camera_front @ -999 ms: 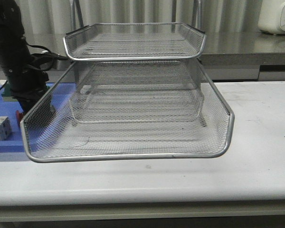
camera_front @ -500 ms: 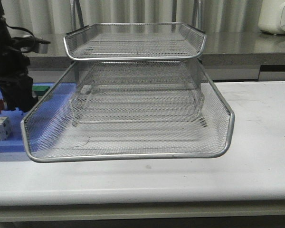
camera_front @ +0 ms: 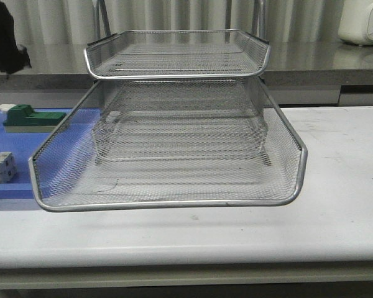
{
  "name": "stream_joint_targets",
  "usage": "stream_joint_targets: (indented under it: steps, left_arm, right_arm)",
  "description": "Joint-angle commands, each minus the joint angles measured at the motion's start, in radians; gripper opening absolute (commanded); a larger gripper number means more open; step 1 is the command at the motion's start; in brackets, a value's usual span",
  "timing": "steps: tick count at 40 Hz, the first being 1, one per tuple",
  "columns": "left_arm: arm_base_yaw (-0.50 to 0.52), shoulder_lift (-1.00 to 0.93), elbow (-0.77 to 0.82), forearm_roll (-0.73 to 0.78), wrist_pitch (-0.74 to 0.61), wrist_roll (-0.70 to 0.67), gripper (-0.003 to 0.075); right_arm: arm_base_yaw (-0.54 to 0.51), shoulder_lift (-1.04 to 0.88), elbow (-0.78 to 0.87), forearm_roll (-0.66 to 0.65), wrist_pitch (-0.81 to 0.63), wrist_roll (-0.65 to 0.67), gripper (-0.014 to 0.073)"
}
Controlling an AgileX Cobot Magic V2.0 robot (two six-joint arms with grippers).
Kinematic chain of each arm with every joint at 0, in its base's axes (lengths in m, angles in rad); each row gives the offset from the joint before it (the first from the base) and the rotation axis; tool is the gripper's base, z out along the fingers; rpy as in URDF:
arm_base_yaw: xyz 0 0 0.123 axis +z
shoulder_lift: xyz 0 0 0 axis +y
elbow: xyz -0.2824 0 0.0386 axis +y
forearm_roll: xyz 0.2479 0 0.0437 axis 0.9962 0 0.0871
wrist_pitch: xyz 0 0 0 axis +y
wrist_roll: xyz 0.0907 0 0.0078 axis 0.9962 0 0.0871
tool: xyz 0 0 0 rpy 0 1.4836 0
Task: Place button on rack with both arms
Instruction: 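Lift the red button with the left gripper and carry it over the pulled-out tray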
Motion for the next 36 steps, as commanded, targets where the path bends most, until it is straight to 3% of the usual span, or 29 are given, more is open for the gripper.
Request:
stream_joint_targets:
  steps: [1, 8, 27, 36]
  left_arm:
    - [-0.004, -0.109, -0.023, -0.059, 0.024, -0.019, 0.0002]
    - [-0.064, -0.183, -0.023, -0.081, 0.050, -0.019, 0.0002]
    - [-0.509, -0.176, -0.022, -0.081, -0.034, -0.025, 0.0002]
    - [-0.576, -0.097, -0.022, -0.079, -0.036, -0.025, 0.0002]
  right_arm:
    - [0.003, 0.005, -0.027, 0.012, -0.059, 0.000, -0.0060]
    - [0.003, 0.005, -0.027, 0.012, -0.059, 0.000, -0.0060]
    - [0.003, 0.005, -0.027, 0.012, -0.059, 0.000, -0.0060]
    - [0.003, 0.005, -0.027, 0.012, -0.059, 0.000, -0.0060]
